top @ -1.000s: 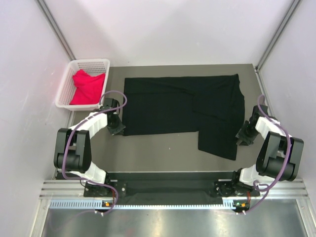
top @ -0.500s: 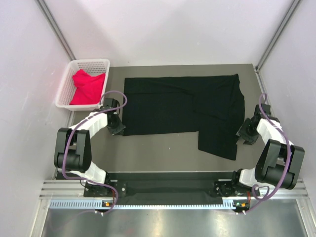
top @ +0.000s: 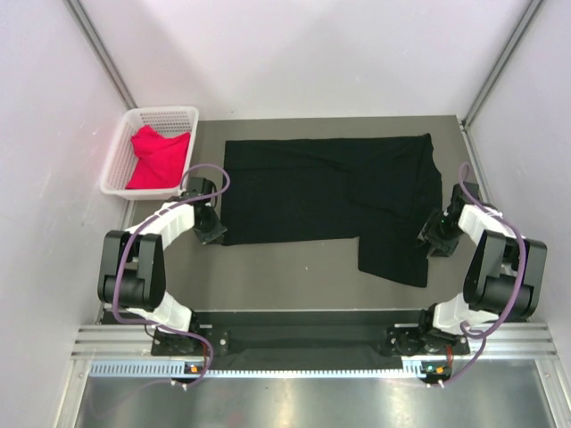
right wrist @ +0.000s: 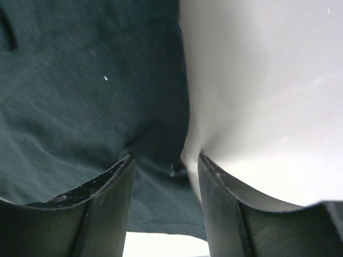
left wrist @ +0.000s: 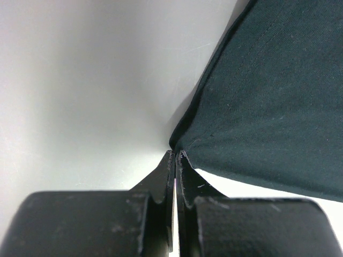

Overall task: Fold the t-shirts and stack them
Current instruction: Fold the tshirt

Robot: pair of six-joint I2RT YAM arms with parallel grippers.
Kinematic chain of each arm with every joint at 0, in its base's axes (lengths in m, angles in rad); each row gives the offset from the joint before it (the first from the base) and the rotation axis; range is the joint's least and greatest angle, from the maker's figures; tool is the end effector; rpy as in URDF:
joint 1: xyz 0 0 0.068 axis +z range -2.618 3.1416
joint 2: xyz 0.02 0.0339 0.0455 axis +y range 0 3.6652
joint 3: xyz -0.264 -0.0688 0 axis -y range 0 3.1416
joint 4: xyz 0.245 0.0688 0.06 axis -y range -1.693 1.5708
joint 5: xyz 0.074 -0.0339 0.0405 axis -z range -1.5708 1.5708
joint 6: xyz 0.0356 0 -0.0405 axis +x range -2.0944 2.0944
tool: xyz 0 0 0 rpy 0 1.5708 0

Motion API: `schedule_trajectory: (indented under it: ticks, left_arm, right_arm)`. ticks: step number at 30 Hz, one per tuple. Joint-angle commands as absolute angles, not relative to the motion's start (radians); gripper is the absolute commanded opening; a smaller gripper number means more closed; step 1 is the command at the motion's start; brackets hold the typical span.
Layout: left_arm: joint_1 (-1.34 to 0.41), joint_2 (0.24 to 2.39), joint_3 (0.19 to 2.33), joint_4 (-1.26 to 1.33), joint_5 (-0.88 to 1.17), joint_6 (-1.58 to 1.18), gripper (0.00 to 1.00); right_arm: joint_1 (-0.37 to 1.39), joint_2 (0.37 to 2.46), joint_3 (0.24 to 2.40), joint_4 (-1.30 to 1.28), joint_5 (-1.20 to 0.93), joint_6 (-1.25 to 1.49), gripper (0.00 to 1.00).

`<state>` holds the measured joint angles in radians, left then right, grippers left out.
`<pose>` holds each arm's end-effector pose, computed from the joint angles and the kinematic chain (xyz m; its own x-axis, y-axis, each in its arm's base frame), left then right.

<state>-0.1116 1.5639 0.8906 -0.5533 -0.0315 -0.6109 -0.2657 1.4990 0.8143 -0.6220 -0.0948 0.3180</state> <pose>0.2825 -0.0305 0.1685 -0.8241 -0.4846 -0.2934 -0.4541 0.8747 -0.1693 0.2492 -0.0643 0.1627 -0.8105 0.5431 -0.2194 0.5169 0.8393 0.1684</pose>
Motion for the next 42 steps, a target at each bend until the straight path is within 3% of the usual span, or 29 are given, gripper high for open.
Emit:
schedule_trajectory:
  ticks: [1,5,6,14,24,42]
  left_arm:
    - [-0.104,1.559,0.919,-0.574,-0.054,-0.604,0.0]
    - [-0.106,1.557,0.919,-0.577,-0.055,-0.611,0.0]
    - [-0.104,1.557,0.919,-0.577,-0.057,-0.611,0.0]
    - [-0.104,1.546,0.919,-0.58,-0.061,-0.617,0.0]
    - [-0.104,1.491,0.943,-0.606,-0.086,-0.606,0.0]
    - [-0.094,1.497,1.037,-0.644,-0.129,-0.6,0.0]
  right_arm:
    - [-0.241,1.566,0.834,-0.581,-0.059,0.328,0.5]
    - [-0.227,1.583,0.819,-0.588,-0.025,0.337,0.42]
    - [-0.227,1.579,0.807,-0.586,-0.025,0.341,0.34]
    - [-0.227,1.508,0.802,-0.598,-0.034,0.353,0.0]
    - [-0.247,1.405,0.885,-0.666,-0.031,0.371,0.0]
    - [-0.337,1.414,1.104,-0.715,-0.051,0.377,0.0]
